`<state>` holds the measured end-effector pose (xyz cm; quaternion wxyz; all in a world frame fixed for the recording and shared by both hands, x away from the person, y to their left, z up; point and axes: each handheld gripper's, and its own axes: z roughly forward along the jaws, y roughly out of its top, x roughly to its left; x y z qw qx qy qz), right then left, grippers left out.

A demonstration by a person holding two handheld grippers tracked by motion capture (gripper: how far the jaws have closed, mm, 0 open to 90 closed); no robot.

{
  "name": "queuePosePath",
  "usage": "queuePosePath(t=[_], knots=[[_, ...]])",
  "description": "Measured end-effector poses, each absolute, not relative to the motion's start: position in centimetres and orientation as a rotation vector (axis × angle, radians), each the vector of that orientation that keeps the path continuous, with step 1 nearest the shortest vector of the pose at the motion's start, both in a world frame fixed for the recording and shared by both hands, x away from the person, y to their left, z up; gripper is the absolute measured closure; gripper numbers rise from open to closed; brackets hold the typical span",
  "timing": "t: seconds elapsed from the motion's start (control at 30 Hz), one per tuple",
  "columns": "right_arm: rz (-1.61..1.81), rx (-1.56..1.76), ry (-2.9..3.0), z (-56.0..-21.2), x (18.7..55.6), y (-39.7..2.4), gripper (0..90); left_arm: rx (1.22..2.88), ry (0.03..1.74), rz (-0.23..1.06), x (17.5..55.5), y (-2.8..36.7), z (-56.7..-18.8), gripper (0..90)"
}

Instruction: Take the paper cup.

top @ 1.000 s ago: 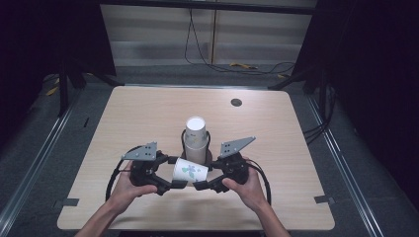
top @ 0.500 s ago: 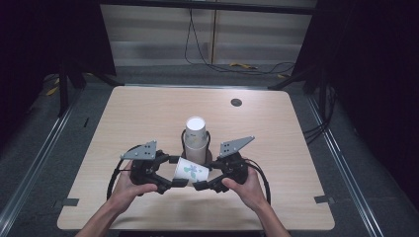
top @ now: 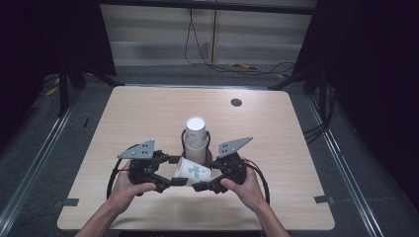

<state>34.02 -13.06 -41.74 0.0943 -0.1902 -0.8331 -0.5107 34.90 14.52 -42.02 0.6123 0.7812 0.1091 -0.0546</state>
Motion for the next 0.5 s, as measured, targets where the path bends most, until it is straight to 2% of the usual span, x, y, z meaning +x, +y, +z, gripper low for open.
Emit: queuePosePath(t=[0.17,0.2,0.33,0.5], knots=[[-1.507,-0.573,-2.492,-41.78,33.96,-12.92,29.3,1.815,0.256,-0.108,34.76,14.43,-41.97,27.0],[-1.509,-0.587,-2.501,-41.79,33.95,-12.91,24.9,1.819,0.255,-0.103,34.74,14.43,-41.96,26.9],[-1.513,-0.624,-2.517,-41.72,33.96,-13.05,19.1,1.802,0.266,-0.106,34.83,14.54,-42.00,26.7],[-1.528,-0.661,-2.532,-41.63,33.84,-13.36,15.7,1.799,0.286,-0.098,35.18,15.04,-41.96,26.5]])
